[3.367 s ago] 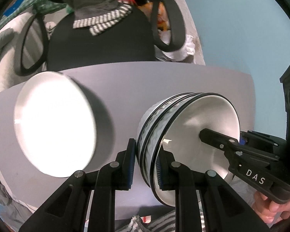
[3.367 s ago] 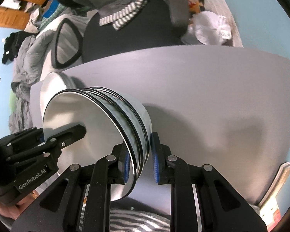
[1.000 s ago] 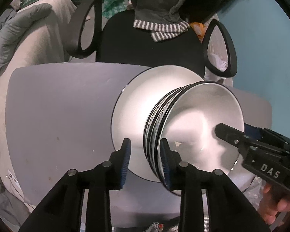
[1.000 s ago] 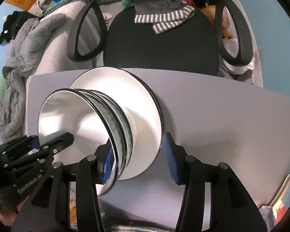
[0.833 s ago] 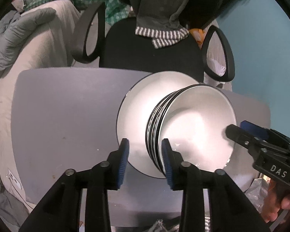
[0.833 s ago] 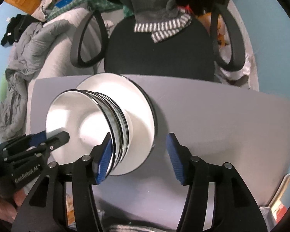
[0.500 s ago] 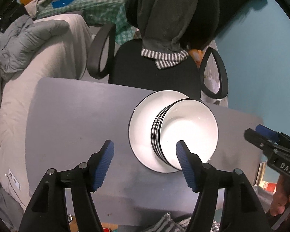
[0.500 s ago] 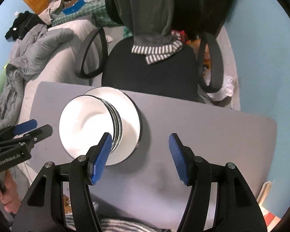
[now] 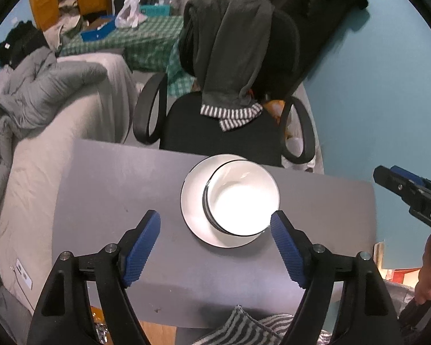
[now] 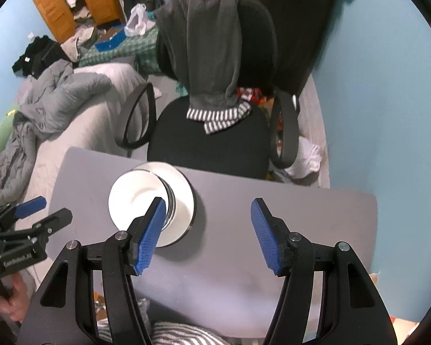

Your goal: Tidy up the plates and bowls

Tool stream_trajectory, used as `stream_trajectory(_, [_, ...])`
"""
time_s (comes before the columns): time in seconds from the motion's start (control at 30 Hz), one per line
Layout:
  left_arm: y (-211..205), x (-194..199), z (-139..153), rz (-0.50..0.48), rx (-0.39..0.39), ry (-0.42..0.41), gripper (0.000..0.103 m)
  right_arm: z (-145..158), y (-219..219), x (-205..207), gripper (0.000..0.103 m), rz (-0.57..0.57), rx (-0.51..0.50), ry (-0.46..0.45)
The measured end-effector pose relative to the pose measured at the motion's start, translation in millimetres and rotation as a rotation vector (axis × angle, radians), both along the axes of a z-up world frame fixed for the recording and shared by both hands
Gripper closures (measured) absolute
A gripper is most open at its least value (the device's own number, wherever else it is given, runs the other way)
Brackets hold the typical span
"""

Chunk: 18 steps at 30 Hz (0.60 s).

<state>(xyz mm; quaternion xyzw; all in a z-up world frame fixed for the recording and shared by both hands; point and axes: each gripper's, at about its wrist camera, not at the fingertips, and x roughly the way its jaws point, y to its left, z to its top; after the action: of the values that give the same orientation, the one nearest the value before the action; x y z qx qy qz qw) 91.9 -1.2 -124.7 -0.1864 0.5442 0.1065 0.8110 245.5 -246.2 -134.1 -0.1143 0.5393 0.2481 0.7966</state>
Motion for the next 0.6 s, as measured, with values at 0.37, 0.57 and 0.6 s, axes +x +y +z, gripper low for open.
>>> stream_trajectory(0.37, [-22, -12, 38, -0.001, 0.053, -0.058, 0.014, 32, -11, -18, 0.04, 0.004, 0.015, -0.099])
stream_trajectory(0.57, [-34, -18, 56, -0.009, 0.069, -0.098, 0.013, 40, -18, -24, 0.039, -0.008, 0.036, -0.111])
stream_trajectory(0.6, [-35, -19, 57, -0.014, 0.064, -0.096, 0.013, 40, -19, -25, 0.038, -0.012, 0.043, -0.107])
